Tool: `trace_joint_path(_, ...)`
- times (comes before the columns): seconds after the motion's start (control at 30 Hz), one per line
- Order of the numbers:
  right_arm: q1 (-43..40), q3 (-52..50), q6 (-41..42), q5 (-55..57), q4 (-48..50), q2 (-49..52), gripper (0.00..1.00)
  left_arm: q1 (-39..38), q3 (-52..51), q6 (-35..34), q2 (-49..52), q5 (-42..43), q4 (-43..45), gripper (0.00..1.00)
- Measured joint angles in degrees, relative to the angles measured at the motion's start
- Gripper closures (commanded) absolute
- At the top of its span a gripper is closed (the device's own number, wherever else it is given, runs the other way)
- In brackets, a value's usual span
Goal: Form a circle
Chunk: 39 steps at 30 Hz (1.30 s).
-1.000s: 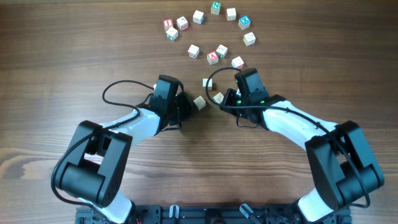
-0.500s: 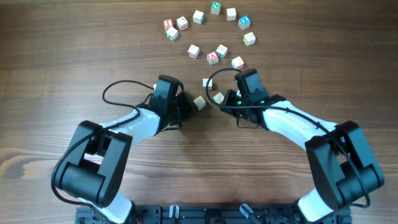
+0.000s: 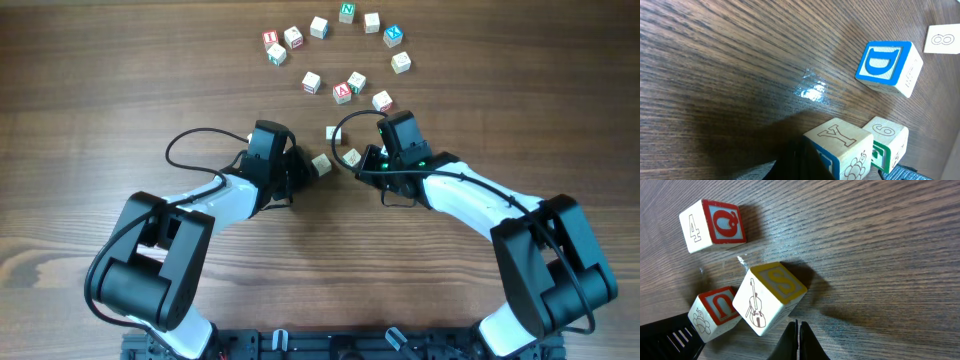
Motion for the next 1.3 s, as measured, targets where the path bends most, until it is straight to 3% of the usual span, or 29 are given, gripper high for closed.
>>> trace_joint_path(1.3,0.00,0.00,0.02,-0.92,-3.58,0.00,0.96,0.04,-0.44,-4.48,0.33,2.40,3.52,0.96)
